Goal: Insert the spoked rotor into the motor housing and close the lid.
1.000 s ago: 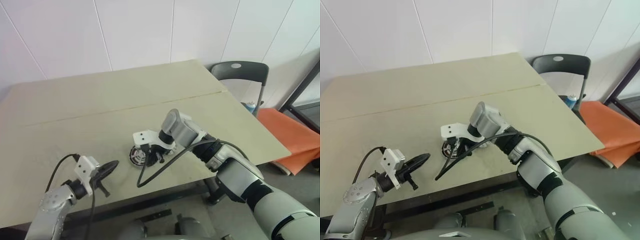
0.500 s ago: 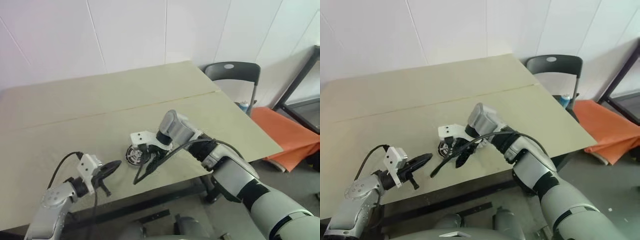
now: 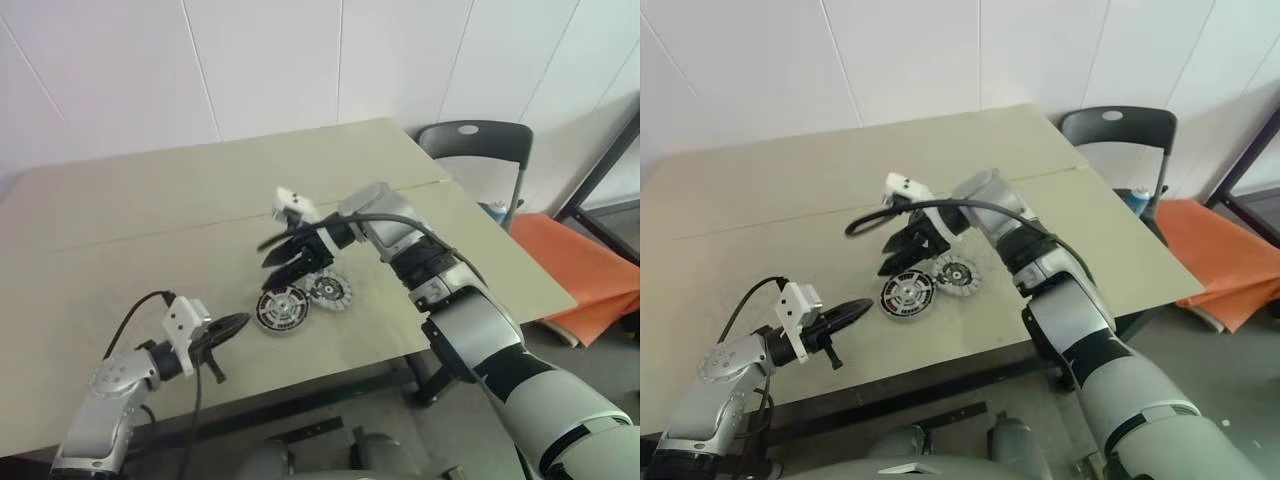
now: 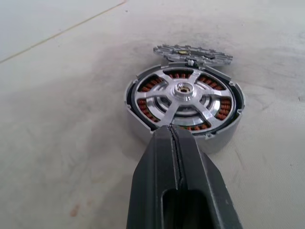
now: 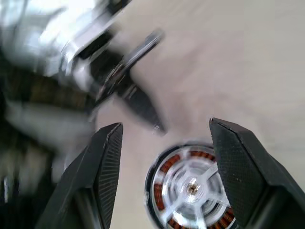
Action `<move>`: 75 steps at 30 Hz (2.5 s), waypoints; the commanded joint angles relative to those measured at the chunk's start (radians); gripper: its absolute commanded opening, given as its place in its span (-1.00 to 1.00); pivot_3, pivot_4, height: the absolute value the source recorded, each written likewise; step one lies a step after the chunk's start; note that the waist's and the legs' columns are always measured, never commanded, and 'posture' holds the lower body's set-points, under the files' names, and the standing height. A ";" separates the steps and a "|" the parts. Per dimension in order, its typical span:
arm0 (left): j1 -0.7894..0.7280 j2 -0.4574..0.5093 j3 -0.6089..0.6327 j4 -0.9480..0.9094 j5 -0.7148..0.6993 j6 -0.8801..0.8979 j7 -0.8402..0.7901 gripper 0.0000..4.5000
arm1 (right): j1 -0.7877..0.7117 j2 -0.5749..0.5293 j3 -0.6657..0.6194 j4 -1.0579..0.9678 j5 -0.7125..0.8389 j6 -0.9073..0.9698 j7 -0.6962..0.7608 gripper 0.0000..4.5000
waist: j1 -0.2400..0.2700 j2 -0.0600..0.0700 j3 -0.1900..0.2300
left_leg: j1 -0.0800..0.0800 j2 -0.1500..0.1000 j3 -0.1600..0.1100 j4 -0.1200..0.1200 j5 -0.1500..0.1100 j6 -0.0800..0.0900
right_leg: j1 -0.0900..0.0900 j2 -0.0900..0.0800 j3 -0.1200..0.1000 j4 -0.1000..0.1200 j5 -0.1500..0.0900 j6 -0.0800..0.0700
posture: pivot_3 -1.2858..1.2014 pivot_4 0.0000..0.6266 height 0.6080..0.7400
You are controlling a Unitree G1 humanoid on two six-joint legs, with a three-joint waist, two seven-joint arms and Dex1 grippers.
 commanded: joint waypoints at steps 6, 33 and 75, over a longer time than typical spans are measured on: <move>-0.017 -0.001 -0.013 -0.003 -0.022 -0.015 -0.044 -1.00 | 0.099 -0.073 -0.373 -0.154 0.240 0.709 -0.316 0.35 | 0.004 0.000 0.000 | -0.013 -0.001 0.001 0.004 0.000 0.000 | -0.008 -0.001 0.000 0.001 0.001 0.000 | 0.03 -1.00 1.00; 0.028 0.032 -0.029 -0.096 -0.047 0.020 -0.045 -1.00 | 0.475 -0.314 -0.404 0.002 1.559 0.639 -1.603 0.35 | 0.000 0.004 0.000 | -0.011 0.005 0.006 0.017 0.000 0.002 | 0.001 0.010 0.001 0.000 0.005 -0.001 | 0.03 -1.00 1.00; -0.049 0.032 -0.028 -0.049 -0.028 0.026 0.022 -1.00 | 0.392 -0.248 -0.054 -0.677 1.087 0.414 -1.192 -0.99 | -0.002 0.013 0.002 | -0.014 0.009 0.007 0.016 0.000 0.002 | -0.004 0.014 0.003 -0.002 0.008 -0.002 | 0.03 -1.00 1.00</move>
